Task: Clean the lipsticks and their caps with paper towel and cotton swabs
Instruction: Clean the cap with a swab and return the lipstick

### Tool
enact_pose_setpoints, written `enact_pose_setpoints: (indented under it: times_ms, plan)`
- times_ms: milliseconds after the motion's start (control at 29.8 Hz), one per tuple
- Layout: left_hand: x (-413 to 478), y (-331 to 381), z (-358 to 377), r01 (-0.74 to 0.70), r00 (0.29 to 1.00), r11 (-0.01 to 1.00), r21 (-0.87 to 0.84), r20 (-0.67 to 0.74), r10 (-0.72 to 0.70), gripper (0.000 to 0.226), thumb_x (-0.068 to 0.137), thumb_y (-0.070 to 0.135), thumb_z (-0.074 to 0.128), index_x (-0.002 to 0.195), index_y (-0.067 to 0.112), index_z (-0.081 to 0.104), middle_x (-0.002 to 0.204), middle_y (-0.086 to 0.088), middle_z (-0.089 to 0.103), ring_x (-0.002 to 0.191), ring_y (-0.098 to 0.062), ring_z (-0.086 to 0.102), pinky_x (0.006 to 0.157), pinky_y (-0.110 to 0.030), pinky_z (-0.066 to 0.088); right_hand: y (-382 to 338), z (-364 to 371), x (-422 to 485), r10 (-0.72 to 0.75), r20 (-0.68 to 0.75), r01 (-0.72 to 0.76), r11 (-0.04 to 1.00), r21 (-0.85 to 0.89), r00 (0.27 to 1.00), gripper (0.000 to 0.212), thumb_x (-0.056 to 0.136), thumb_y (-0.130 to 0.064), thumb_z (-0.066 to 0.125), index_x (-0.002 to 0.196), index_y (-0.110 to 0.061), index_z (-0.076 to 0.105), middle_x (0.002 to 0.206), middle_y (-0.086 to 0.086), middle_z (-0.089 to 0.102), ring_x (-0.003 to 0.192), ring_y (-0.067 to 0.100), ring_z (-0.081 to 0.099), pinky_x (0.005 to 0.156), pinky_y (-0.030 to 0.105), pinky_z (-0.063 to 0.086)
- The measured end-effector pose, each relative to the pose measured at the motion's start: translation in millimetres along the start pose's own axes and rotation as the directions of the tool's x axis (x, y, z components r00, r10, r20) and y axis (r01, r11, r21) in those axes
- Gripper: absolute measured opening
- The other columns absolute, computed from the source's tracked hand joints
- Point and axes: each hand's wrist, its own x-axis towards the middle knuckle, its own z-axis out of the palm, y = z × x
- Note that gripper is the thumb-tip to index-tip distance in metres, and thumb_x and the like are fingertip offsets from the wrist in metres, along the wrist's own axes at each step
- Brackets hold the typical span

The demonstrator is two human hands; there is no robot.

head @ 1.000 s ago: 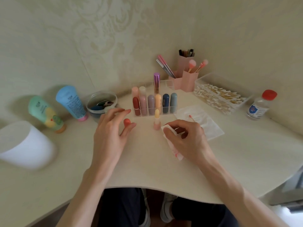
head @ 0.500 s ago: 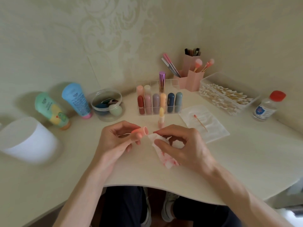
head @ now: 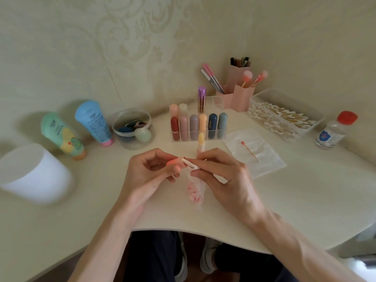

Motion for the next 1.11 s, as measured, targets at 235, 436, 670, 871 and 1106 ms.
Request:
enact_pose_setpoints:
  times_ms: [235,436,670,871,1106]
  plan:
    - [-0.8,4.8,1.2,-0.005,0.999,1.000,-0.013,-0.040,0.004,0.037,0.070,0.017,0.084,0.094,-0.008,0.072,0.091,-0.015,0.079,0.065,-0.017,0.064,0.059,-0.025,0.054,1.7,-1.9,-1.0,0.086,0.034,-0.088,0.993,0.078,0.996,0.026,0.102,-0.017,0.065,0.125,-0.014,0.076,0.110,-0.004,0.071,0.099,0.014,0.070,0.083,0.027,0.054]
    - [-1.7,4.6,-0.1,0.001,0.999,1.000,-0.010,-0.039,-0.002,0.033,0.070,0.014,0.086,0.093,-0.006,0.073,0.082,-0.008,0.076,0.064,-0.015,0.062,0.059,-0.024,0.052,-3.2,-5.5,0.0,0.122,-0.071,-0.113,0.987,0.114,0.990,0.028,0.090,-0.026,0.079,0.117,-0.019,0.079,0.093,-0.007,0.075,0.077,0.016,0.068,0.073,0.025,0.054]
    - [-3.4,6.2,3.7,-0.028,1.000,0.999,-0.023,0.002,0.028,0.032,0.067,0.013,0.084,0.089,-0.005,0.071,0.079,-0.008,0.076,0.060,-0.012,0.063,0.058,-0.021,0.052,-1.5,1.1,-1.4,0.037,-0.044,-0.036,0.999,0.025,0.998,0.024,0.090,-0.019,0.081,0.113,-0.013,0.082,0.101,-0.006,0.075,0.083,0.008,0.069,0.073,0.022,0.054]
    - [-4.0,4.1,5.2,-0.016,1.000,1.000,0.001,0.008,0.016,0.034,0.062,0.020,0.088,0.083,0.000,0.070,0.082,-0.011,0.078,0.066,-0.013,0.067,0.057,-0.024,0.053,-0.6,2.7,-0.5,-0.018,-0.024,0.018,1.000,-0.009,1.000,0.026,0.091,-0.017,0.080,0.115,-0.008,0.081,0.100,-0.001,0.073,0.087,0.007,0.069,0.077,0.013,0.049]
    - [0.0,0.5,4.1,0.003,0.995,1.000,0.025,0.103,-0.006,0.026,0.071,0.014,0.089,0.083,-0.001,0.072,0.072,-0.013,0.071,0.061,-0.022,0.066,0.052,-0.028,0.051,-1.3,1.2,-0.2,-0.002,-0.034,0.003,1.000,0.028,0.999,0.016,0.089,-0.015,0.083,0.103,-0.006,0.082,0.091,-0.003,0.070,0.072,0.011,0.062,0.068,0.019,0.051]
